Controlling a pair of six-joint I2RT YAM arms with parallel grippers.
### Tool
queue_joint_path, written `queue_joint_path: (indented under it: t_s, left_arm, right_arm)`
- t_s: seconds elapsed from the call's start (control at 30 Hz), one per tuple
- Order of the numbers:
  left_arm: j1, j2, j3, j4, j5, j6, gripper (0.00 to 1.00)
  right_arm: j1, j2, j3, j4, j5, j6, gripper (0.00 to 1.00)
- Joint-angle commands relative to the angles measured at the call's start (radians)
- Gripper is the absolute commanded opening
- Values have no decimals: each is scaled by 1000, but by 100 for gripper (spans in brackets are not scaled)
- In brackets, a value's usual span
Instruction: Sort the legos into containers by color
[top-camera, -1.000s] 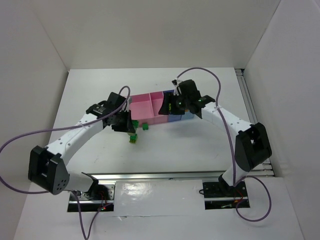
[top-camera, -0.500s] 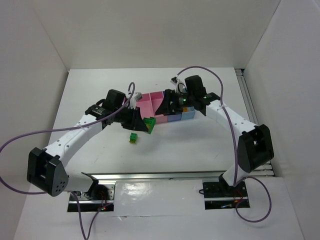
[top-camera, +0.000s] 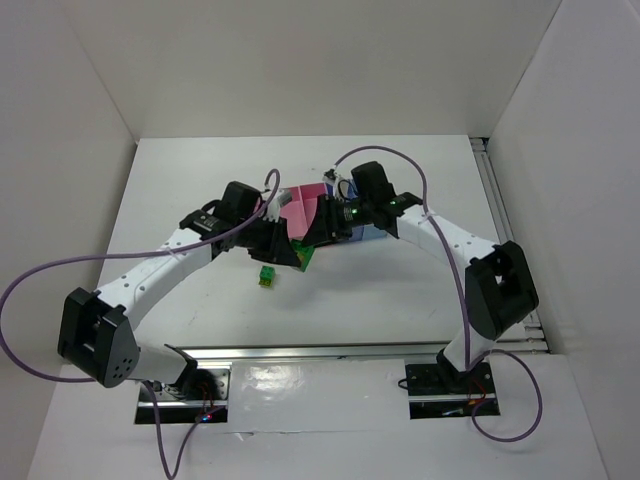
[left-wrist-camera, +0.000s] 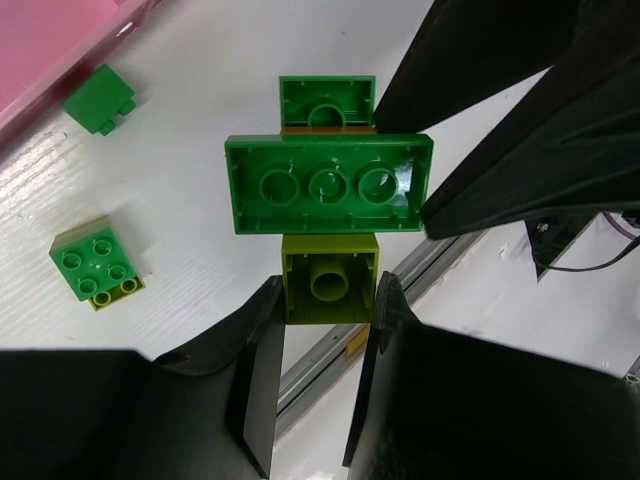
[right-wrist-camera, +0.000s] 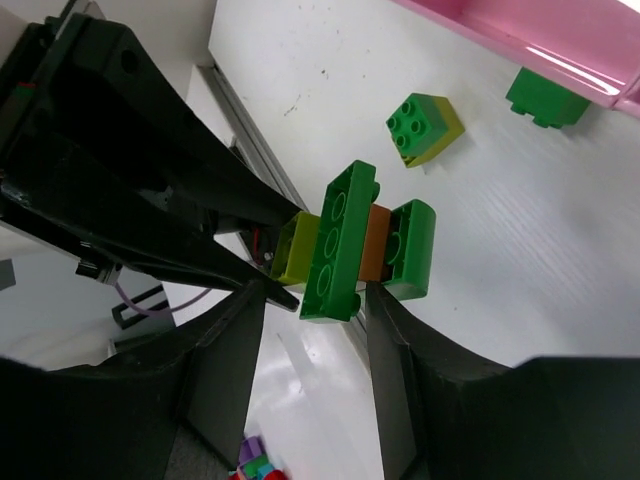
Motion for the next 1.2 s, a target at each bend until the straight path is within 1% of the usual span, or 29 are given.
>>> queue_joint_path:
  t_s: [0.0,0.07,0.27,0.4,0.43,0.47,0.53,0.57,0.7,0.8,0.9,0.93,1.03,1.17]
  left_arm:
    - [-13,-1,27,45,-11,7,0]
    - [-13,-12,27,45,-20,7,0]
    - [-13,-21,9,45,-53,16,0]
    - [-13,-30,0,54,-71,7,0]
    - [-13,-31,-9,54,-86,7,0]
    - [-13,-31,-9,54,-96,7,0]
    - [-13,-31,-18,63,-110,7,0]
    - [-13,-31,-19,63,-120,7,0]
    - [-13,-21,-19,75,-110,-2,0]
    - [-13,-21,-19,88,-119,-2,0]
    - [-13,-21,-28,88,-140,-2,0]
    - [-13,-21,-28,74,-140,-2,0]
    - [-13,-21,-28,65,-162,7,0]
    - [-4,-41,-28,54,-192,7,0]
  right_arm:
    - [28,22,-7,63,-29,24,52]
    - [28,22,-7,63,-17,24,52]
    - [28,44,-16,73,-37,42,41]
    - [28,65,-16,73,-37,42,26]
    - [28,65,-7,73,-37,42,17]
    - [28,65,-7,73,-37,42,11]
    - [28,65,-7,83,-28,53,3]
    - [28,65,-7,117,-41,71,0]
    - [17,44,-25,229,-107,138,0]
    - [5,44,-25,240,-108,151,0]
    - [-21,24,-25,240,-65,151,0]
    - [-36,24,-16,220,-14,151,0]
    - [-66,24,-7,220,50,183,0]
    - [-66,80,59,178,142,183,0]
